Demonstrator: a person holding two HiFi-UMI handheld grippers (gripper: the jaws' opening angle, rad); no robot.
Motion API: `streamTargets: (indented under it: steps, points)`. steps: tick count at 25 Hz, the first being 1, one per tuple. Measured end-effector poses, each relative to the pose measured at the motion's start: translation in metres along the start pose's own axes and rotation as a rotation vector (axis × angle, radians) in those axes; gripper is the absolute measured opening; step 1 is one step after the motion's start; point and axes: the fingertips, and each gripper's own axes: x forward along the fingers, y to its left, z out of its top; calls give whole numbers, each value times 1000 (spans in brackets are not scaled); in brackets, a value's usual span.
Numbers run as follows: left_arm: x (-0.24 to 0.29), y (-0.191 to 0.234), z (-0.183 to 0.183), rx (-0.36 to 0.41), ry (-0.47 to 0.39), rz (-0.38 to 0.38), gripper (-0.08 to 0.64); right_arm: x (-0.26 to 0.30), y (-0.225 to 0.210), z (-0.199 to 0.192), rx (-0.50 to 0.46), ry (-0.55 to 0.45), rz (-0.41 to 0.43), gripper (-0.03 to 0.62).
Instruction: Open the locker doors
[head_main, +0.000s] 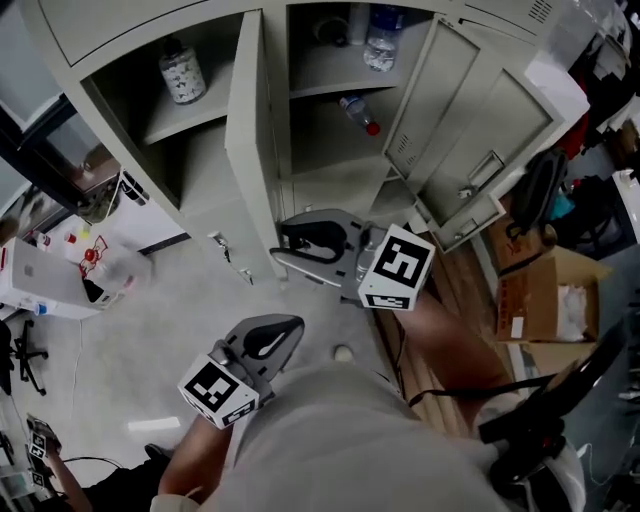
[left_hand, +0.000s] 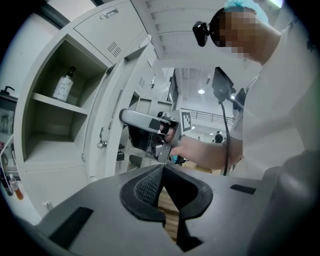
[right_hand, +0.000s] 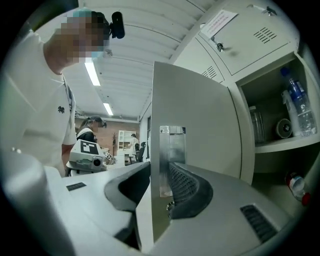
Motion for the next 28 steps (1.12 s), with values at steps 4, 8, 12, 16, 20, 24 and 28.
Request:
streamTargets:
  steps: [4, 8, 12, 16, 20, 24, 28]
  points:
    - [24, -7, 2, -1, -2, 29, 11, -21, -7, 0, 3, -17, 32, 97]
    - [43, -15, 5, -3, -15, 71, 11, -39, -11, -1, 8, -19, 53, 101]
    - [58, -23, 9, -11, -40, 120, 11, -49, -16, -1, 4, -19, 67, 103]
    - [62, -32, 6, -25, -40, 171, 11, -57, -19, -2, -10, -33, 54, 104]
    - [58, -40, -1, -55, -35, 239, 11, -61, -22, -2, -12, -56, 30, 112]
    - [56, -49, -6, -83, -33, 282, 11, -68, -28, -7, 9, -73, 2, 118]
    - [49, -60, -14, -94, -33, 294, 11, -77, -25, -15, 40, -70, -26, 120]
